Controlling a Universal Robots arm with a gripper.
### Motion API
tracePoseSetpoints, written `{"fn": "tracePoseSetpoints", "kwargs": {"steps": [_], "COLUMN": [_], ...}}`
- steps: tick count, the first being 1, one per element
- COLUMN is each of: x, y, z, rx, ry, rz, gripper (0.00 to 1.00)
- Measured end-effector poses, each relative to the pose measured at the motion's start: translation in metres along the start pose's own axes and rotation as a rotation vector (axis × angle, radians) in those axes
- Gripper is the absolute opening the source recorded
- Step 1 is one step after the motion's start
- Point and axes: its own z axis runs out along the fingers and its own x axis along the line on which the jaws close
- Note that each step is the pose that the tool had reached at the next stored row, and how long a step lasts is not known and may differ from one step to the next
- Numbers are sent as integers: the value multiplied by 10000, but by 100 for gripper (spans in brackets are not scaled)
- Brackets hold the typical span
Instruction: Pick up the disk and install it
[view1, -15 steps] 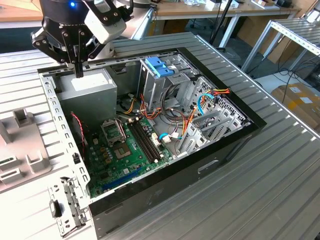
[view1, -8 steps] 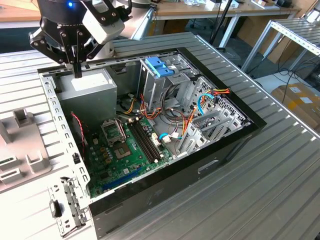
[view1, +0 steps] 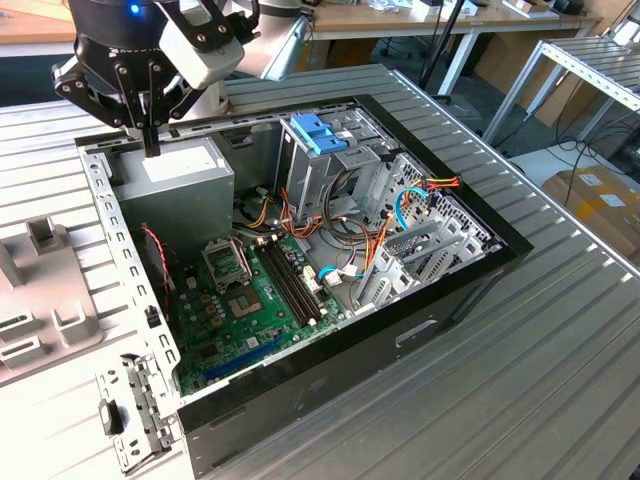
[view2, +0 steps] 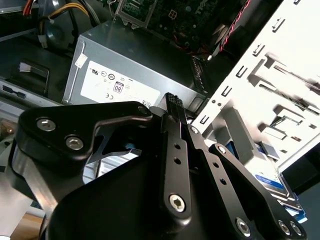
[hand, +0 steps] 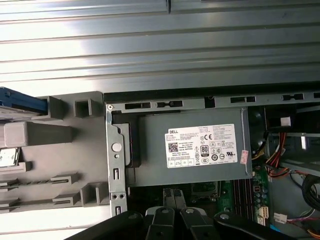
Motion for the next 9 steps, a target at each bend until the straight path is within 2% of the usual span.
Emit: {"fn": "tracePoseSetpoints", "kwargs": {"steps": [9], "x": [46], "y": [-4], "z": [-1], "rx": [0], "ry": [0], "rz": [0], "gripper": [11]}}
